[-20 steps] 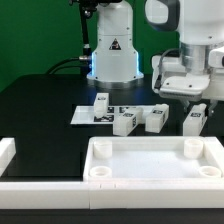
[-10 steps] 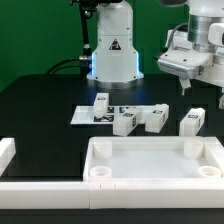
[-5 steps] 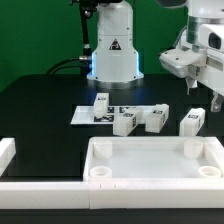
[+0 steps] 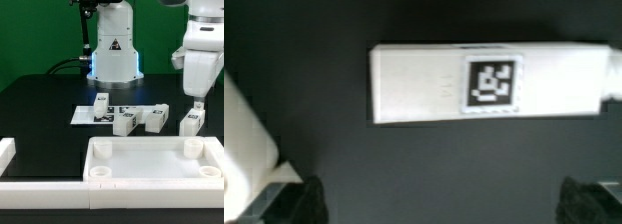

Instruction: Assemble desk

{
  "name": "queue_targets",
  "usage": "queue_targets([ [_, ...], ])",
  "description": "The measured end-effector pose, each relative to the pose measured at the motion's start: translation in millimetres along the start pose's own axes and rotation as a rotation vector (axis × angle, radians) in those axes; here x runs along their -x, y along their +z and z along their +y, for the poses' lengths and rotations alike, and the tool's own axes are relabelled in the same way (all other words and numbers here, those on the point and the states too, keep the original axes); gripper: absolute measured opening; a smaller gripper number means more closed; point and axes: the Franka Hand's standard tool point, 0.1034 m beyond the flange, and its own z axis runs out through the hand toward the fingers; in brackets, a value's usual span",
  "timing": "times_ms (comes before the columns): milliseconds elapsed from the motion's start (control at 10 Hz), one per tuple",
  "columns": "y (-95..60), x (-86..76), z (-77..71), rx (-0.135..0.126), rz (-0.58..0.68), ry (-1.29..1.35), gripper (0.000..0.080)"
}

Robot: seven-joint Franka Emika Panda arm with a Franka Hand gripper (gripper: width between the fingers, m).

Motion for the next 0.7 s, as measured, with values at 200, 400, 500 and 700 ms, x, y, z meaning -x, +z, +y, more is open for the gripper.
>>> queue_targets([
  [200,0.1,-1.2,-1.6,-0.011,0.005,0.142,0.0649],
  [400,0.0,-2.0,-3.0,-0.028,0.009,0.3,0.0649],
  [500,-0.9,-2.2,-2.9,-0.045,0.011,0.46,0.0649],
  [700,-1.1,-7.4,-8.6,-0.072,0.012,0.772,0.0649],
])
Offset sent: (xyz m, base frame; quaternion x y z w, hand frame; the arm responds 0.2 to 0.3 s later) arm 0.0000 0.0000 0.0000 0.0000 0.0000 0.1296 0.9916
